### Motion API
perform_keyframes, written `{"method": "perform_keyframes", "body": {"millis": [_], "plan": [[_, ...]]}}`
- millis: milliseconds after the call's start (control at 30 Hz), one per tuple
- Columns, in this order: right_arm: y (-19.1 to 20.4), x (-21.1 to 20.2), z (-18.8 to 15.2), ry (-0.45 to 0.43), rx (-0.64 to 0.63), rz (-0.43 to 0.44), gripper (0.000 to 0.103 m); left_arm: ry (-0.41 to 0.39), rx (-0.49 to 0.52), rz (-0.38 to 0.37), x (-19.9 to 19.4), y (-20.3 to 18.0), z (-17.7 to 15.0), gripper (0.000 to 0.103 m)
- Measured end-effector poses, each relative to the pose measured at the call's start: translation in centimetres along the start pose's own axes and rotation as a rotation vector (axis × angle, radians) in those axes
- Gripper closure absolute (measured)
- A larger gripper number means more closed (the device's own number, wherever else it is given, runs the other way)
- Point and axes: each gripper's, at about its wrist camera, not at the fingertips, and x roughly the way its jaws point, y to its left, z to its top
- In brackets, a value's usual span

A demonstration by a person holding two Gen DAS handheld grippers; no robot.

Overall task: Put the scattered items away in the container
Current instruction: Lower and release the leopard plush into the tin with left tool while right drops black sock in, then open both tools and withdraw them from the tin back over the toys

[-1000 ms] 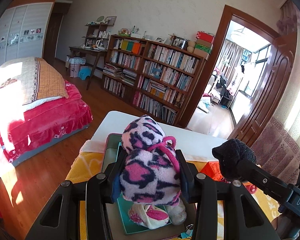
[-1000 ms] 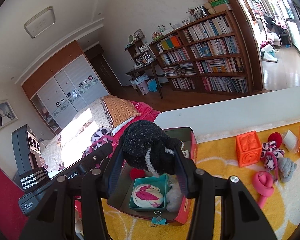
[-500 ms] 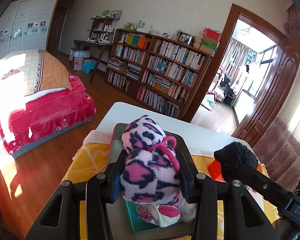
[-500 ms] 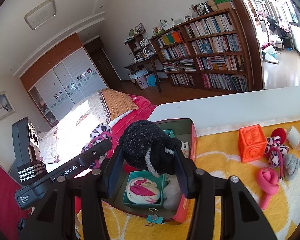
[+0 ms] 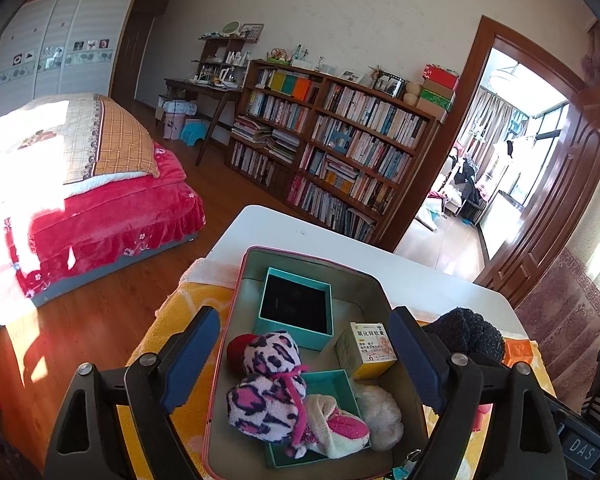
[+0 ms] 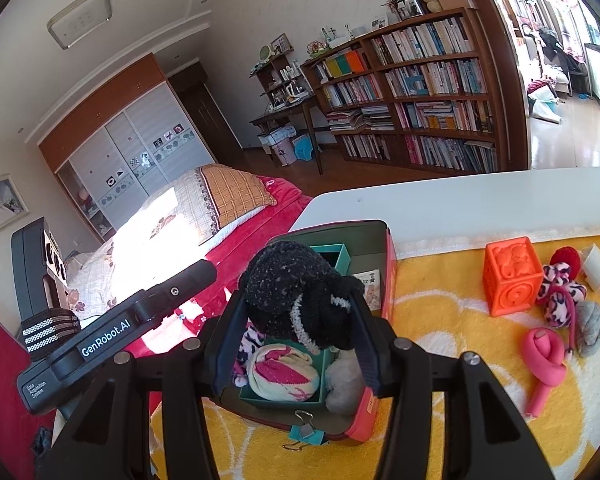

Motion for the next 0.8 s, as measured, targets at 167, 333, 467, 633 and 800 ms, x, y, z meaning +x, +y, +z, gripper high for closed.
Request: {"method": "perform_keyframes", "body": {"millis": [167, 333, 467, 633, 800], "plan": [[-0.3, 0.6, -0.2, 0.032, 0.010, 0.026, 0.032, 0.008, -0.011, 0.004, 0.3, 0.3, 0.0, 0.015], [-0.3, 0.5, -0.3, 0.026, 0.013, 0.035, 0.022, 0.013, -0.007, 0.000, 0.4, 0.0, -0.2, 0.015], [-0.7, 0.5, -0.3, 0.029, 0.029, 0.042, 0.022, 0.021, -0.002, -0.003, 0.6, -0.2, -0.3, 0.015], [-0.9, 0.3, -0.4, 0.027, 0.040, 0.035, 0.022, 0.031, 0.006, -0.005, 0.8, -0.5, -0.5, 0.015], [-1.1, 0.2, -0.2, 0.020, 0.045, 0.030, 0.022, 0.045, 0.012, -0.007, 1.2, -0.8, -0.8, 0.015]]}}
